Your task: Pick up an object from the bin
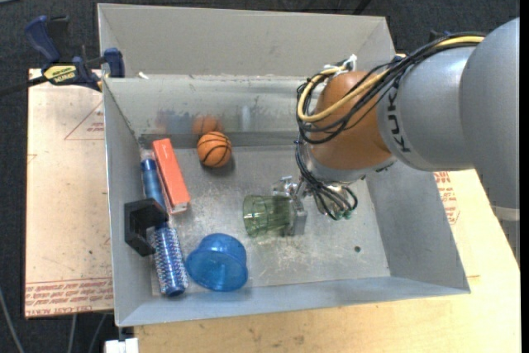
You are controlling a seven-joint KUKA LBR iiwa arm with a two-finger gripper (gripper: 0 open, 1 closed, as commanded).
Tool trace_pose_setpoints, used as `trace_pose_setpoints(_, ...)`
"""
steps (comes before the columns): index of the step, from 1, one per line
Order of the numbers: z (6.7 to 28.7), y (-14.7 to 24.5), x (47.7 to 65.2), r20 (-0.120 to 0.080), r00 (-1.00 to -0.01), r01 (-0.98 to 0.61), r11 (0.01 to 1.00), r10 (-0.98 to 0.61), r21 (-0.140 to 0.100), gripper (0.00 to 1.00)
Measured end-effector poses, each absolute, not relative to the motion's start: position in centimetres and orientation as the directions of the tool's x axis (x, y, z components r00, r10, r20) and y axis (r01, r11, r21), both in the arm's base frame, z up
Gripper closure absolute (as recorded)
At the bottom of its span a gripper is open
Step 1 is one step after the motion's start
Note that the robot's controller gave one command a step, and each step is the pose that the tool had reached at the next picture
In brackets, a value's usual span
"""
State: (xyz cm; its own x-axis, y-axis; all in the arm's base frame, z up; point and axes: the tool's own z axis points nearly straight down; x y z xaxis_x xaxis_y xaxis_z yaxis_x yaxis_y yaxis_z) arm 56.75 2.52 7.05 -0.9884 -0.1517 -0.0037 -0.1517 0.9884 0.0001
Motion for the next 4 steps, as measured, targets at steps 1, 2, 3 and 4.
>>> trace_pose_setpoints(1,7.1,2.5,56.8,-0.004,-0.988,-0.152,0.988,-0.152,0.0,1.0)
trace_pose_setpoints(2,11.6,2.6,56.0,0.005,-0.986,-0.166,0.986,-0.166,0.001,1.0)
trace_pose_setpoints(3,17.4,2.4,56.9,-0.003,-0.976,-0.22,0.976,-0.22,0.001,1.0)
trace_pose_setpoints(4,23.3,1.0,56.2,0.004,-0.975,-0.223,0.975,-0.223,0.002,1.0)
